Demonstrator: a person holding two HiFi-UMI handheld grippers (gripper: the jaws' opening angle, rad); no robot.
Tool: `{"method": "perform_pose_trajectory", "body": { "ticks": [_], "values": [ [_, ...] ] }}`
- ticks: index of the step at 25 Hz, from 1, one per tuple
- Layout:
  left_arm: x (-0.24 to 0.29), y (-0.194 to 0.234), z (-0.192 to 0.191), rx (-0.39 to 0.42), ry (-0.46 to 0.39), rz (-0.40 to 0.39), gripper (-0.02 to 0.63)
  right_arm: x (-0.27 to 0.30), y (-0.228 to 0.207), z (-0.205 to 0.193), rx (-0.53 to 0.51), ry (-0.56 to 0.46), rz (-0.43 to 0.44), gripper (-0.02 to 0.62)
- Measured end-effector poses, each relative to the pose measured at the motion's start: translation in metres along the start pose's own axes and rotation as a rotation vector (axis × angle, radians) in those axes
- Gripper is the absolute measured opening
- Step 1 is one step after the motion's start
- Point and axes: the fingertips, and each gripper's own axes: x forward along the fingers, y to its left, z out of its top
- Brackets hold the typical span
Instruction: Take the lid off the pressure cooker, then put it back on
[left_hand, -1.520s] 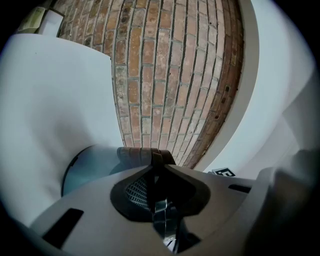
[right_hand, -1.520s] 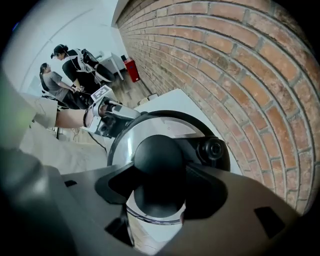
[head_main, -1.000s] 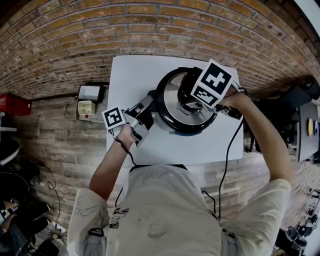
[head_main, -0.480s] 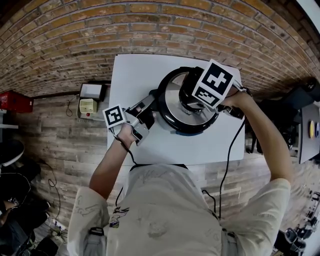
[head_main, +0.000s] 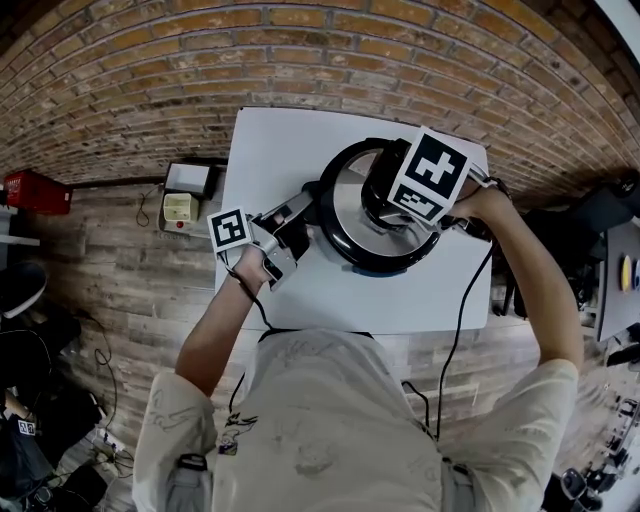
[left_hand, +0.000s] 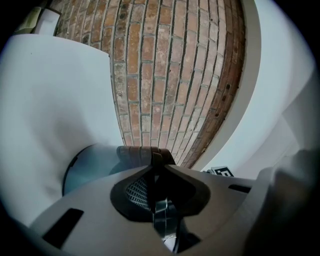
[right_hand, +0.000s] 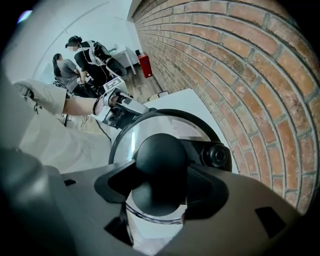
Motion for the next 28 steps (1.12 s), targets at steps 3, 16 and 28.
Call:
{"method": "perform_pose_trajectory", "body": {
  "ticks": [3, 16, 28],
  "values": [
    [0.0004, 0.0, 0.0003, 0.002, -0.003, 0.0, 0.064, 0.0004, 0.001, -0.0012, -0.061, 0.024, 0.001, 0.301],
    [0.0004, 0.0004, 0.0017, 0.004, -0.01, 0.004, 0.064, 0.002, 0.009, -0.0021, -0.539, 0.126, 0.028, 0.305],
    [0.0007, 0.0007, 0.0012, 0.012, -0.015, 0.001, 0.064, 0.0019, 0.0079, -0.0012, -0.502, 0.107, 0.018, 0.305]
  ]
}}
